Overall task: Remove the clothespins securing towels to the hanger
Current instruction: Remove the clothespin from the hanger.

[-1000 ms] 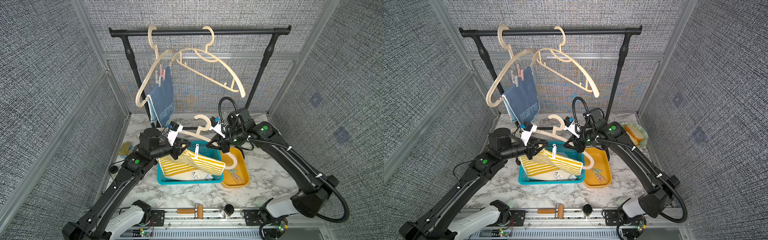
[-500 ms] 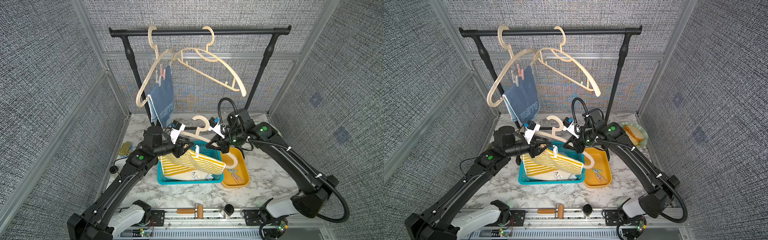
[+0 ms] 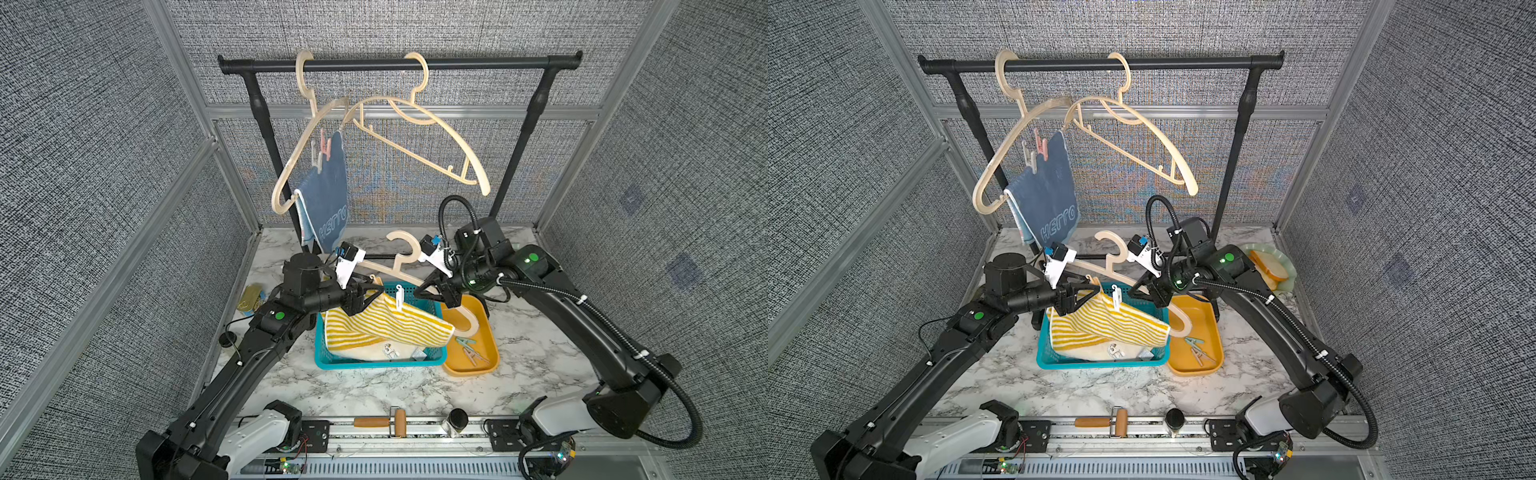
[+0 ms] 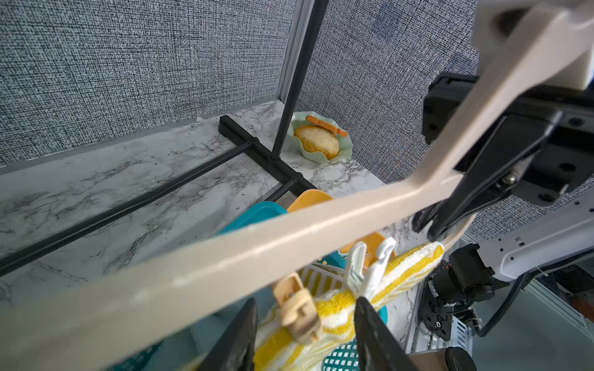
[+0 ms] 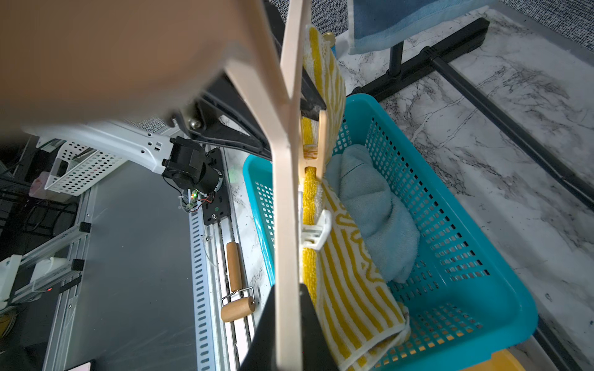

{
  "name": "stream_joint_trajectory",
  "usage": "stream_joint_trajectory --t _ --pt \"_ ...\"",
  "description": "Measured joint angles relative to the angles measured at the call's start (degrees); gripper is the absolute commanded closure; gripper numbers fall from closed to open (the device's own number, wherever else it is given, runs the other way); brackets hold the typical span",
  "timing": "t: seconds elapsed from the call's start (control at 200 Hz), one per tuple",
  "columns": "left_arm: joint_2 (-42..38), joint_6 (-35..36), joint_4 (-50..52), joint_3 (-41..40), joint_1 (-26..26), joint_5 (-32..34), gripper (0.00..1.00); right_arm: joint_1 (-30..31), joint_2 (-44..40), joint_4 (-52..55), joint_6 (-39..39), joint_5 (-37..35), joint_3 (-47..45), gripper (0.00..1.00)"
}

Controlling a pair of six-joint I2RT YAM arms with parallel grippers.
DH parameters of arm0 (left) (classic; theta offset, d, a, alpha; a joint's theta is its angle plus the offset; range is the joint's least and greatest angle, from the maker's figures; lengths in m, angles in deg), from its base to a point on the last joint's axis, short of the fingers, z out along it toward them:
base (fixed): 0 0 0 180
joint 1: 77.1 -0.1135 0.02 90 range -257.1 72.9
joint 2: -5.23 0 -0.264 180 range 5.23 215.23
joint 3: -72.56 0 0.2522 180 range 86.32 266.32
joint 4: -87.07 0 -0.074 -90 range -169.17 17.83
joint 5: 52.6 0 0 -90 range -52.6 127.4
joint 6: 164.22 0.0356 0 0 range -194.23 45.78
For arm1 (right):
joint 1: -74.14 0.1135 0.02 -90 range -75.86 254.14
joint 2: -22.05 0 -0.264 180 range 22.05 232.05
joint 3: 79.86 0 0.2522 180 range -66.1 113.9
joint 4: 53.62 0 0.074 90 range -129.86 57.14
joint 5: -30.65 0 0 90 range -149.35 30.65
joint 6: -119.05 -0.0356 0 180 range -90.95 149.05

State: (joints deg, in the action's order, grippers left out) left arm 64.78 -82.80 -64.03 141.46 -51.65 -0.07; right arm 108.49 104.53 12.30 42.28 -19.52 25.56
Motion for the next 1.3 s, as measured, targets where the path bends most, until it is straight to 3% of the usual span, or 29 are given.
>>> stream_joint_trajectory --t 0.455,0.72,1.301 --pt "-2.34 0.09 -6.67 -1.86 -2.05 -10.38 0.47 -0.94 -0.50 1.18 1.14 7.19 -0.09 1.00" --pt "-1.31 4.74 -5.57 -1.25 -2.73 -17.51 0.46 -1.70 -0.28 2.95 2.21 10.43 0.76 1.00" --pt "-0.96 5.27 -13.53 -5.75 -3.21 -20.68 0.42 -1.77 0.15 5.03 2.56 12.92 0.94 1.00"
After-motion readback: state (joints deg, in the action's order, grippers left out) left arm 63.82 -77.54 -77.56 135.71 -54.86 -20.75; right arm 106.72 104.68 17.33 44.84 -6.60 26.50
